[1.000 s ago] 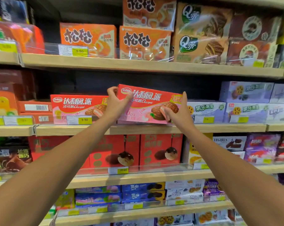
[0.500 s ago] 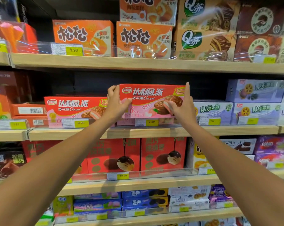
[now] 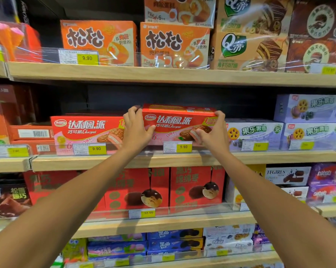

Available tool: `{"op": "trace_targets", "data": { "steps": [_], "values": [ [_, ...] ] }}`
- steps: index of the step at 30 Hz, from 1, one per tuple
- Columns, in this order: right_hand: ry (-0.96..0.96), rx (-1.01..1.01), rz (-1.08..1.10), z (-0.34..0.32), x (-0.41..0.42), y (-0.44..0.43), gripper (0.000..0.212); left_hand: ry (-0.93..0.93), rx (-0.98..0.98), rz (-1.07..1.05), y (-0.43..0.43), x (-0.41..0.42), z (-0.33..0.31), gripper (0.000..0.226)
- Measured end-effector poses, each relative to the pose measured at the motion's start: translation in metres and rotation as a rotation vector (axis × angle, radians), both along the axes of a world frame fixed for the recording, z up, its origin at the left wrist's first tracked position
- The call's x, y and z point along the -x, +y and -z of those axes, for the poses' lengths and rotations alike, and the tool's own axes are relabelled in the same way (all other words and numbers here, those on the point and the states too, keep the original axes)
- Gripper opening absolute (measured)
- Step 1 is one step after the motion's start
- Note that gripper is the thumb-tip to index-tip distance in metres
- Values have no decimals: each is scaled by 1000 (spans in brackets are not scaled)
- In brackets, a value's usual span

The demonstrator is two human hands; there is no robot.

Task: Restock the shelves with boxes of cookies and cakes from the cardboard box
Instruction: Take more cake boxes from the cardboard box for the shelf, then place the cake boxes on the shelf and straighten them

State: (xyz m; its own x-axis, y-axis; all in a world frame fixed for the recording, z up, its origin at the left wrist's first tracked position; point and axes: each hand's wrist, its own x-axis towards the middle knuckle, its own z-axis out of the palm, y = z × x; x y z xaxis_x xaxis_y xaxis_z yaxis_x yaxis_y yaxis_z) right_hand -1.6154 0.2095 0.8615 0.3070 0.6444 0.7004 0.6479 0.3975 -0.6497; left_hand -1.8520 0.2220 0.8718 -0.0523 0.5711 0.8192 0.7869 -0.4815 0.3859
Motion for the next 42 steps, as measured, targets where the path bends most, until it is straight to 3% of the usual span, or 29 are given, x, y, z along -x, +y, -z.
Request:
{"op": "trace_targets", "data": {
  "steps": [3, 8, 14, 19, 25, 33, 36, 39, 42],
  "values": [
    [-71, 17, 29, 7, 6, 4, 64, 16, 16, -13, -2, 4, 5, 58],
    [-49, 38, 84, 6, 14, 7, 60, 200, -17, -24, -7, -2, 15, 61],
    [21, -10, 62, 23, 27, -10, 61, 55, -32, 105, -21, -5, 39, 46],
    [146, -32, 22, 67, 47, -27, 25, -165, 79, 318, -48, -15, 89, 26],
    [-124, -6, -15, 142, 72, -55, 14, -180, 252, 381, -81, -14, 160, 13],
    [-193, 540, -247, 296, 96, -107, 11, -144, 758, 369, -119, 25, 289, 17],
    [-220, 783, -319, 348, 102, -124, 13, -153, 1014, 320, -136, 45, 338, 22],
    [-163, 1033, -440, 395, 112, -139, 14, -117, 1320, 270, -153, 63, 390, 10],
    [-280, 1160, -450, 434, 119, -155, 15, -170, 1598, 276, -178, 78, 430, 29]
  ]
}}
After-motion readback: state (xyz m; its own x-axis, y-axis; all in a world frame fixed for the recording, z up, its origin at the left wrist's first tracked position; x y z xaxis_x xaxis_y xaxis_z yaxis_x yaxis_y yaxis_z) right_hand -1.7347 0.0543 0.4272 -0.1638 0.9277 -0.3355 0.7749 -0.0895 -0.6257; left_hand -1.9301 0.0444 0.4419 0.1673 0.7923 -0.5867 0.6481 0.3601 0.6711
